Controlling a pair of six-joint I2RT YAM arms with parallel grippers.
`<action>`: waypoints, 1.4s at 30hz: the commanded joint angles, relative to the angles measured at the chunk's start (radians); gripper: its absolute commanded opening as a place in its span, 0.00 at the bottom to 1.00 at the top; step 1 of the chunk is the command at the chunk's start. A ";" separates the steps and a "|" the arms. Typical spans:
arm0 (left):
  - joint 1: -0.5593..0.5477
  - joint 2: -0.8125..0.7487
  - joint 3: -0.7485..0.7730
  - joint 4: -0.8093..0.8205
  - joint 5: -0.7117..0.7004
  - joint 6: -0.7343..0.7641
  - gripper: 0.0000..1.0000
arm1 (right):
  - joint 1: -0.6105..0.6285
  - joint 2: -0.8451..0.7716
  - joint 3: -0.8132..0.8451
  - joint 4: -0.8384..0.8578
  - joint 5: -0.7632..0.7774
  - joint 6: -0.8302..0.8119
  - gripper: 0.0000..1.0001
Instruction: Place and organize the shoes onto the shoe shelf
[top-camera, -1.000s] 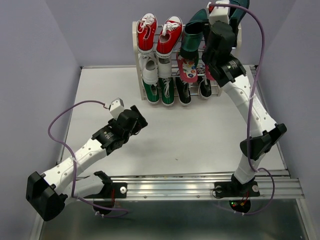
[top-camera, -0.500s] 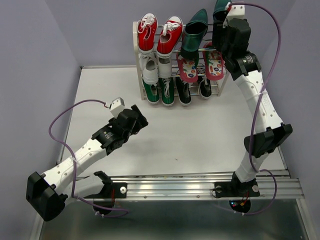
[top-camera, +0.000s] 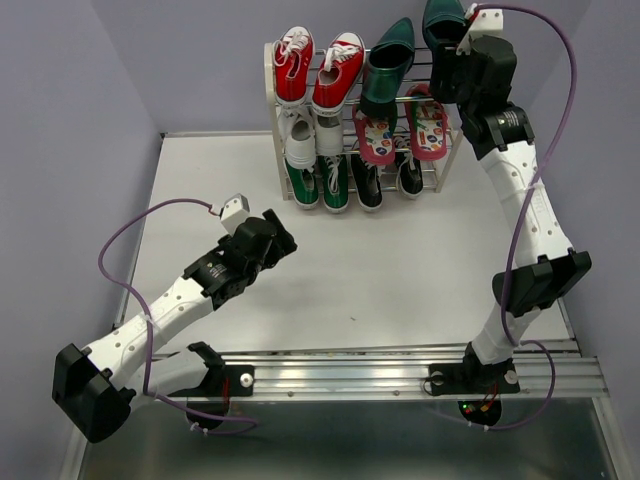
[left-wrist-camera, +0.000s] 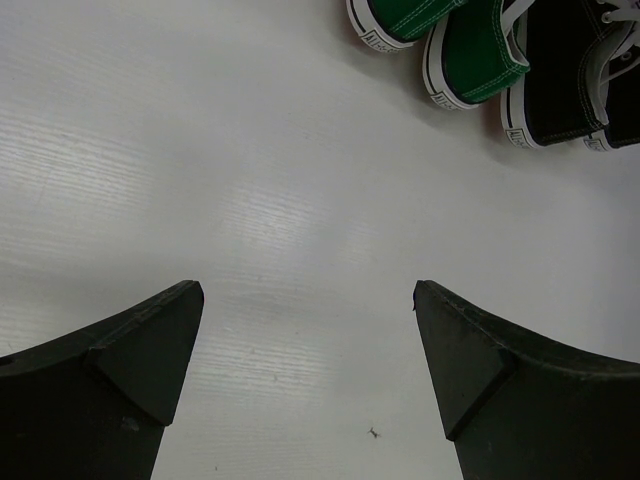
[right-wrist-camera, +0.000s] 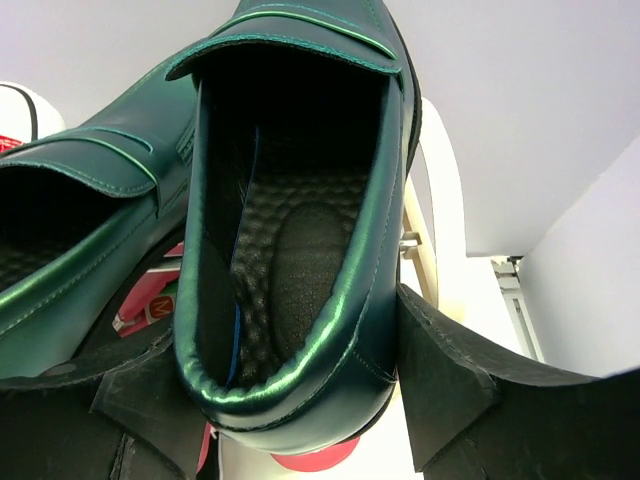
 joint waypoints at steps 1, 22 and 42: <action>0.008 -0.011 0.005 0.013 0.001 0.021 0.99 | 0.000 -0.045 -0.026 0.017 -0.033 0.039 0.23; 0.008 -0.039 -0.035 0.035 0.024 0.020 0.99 | 0.000 -0.128 -0.073 0.007 -0.131 0.077 0.12; 0.009 -0.085 -0.056 0.018 0.012 0.029 0.99 | 0.000 -0.117 0.115 -0.045 -0.025 0.056 1.00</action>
